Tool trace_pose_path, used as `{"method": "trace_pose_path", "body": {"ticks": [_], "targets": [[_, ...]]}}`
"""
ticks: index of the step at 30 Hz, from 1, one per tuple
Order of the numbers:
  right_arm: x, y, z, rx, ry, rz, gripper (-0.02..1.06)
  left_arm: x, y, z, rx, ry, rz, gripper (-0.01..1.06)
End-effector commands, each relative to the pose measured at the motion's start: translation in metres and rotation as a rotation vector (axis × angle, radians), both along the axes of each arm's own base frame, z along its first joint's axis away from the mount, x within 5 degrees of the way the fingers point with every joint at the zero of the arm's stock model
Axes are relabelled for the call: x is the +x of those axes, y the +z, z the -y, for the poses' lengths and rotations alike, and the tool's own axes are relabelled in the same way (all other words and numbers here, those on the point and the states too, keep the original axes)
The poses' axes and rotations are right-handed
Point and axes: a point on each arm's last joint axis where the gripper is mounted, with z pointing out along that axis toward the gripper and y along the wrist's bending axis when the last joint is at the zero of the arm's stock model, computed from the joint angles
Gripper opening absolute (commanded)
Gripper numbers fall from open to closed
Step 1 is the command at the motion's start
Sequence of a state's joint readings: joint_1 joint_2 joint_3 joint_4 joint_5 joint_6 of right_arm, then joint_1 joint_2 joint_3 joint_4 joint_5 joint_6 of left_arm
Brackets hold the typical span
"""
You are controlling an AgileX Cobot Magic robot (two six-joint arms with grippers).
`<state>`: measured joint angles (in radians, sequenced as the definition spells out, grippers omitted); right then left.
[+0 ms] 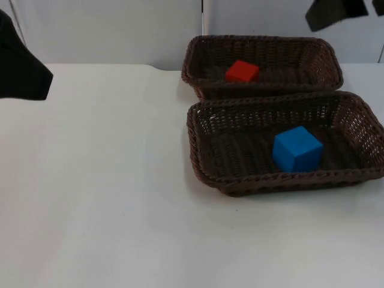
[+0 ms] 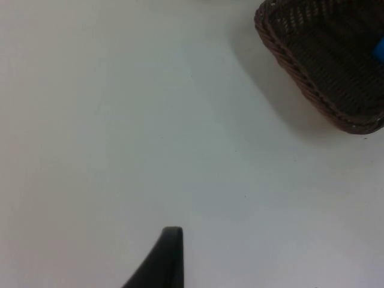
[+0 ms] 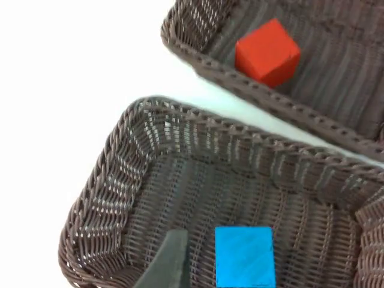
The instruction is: Pick up one cube with the left hand and place it into the upper basket. Pick up one cube with the right hand and place it into the lower basket.
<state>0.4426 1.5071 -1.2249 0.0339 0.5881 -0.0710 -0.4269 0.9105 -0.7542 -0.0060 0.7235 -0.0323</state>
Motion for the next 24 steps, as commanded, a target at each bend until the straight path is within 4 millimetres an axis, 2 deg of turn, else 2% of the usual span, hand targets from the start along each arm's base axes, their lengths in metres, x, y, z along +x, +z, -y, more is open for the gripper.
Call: {"method": "trace_pose_path", "body": {"ticks": [1,4,7,8,11,13,14,19,20,24], "targets": [[-0.008,0.012,0.005,0.006,0.0,0.02,0.9,-0.002,0.0,0.0,-0.003,-0.004,0.0,1.05],[-0.015,0.02,0.008,0.009,0.0,0.027,0.9,-0.006,0.004,-0.002,-0.015,-0.005,0.018,1.05],[-0.034,0.026,0.017,0.024,0.0,0.062,0.9,-0.022,0.018,-0.009,-0.026,-0.03,0.11,1.05],[-0.034,0.026,0.017,0.024,0.0,0.062,0.9,-0.022,0.018,-0.009,-0.026,-0.03,0.11,1.05],[-0.052,0.027,0.025,0.033,0.004,0.095,0.9,-0.045,0.033,-0.019,-0.059,-0.036,0.206,1.05],[-0.071,0.031,0.034,0.043,0.004,0.118,0.9,-0.058,0.039,-0.026,-0.079,-0.036,0.252,1.05],[-0.071,0.031,0.034,0.043,0.004,0.118,0.9,-0.058,0.039,-0.026,-0.079,-0.036,0.252,1.05],[-0.107,0.036,0.052,0.067,0.005,0.173,0.9,-0.088,0.046,-0.04,-0.1,-0.035,0.312,1.05],[-0.107,0.036,0.052,0.067,0.005,0.173,0.9,-0.088,0.046,-0.04,-0.1,-0.035,0.312,1.05],[-0.135,0.039,0.065,0.09,0.005,0.221,0.9,-0.104,0.042,-0.047,-0.109,-0.035,0.332,1.05]]}}
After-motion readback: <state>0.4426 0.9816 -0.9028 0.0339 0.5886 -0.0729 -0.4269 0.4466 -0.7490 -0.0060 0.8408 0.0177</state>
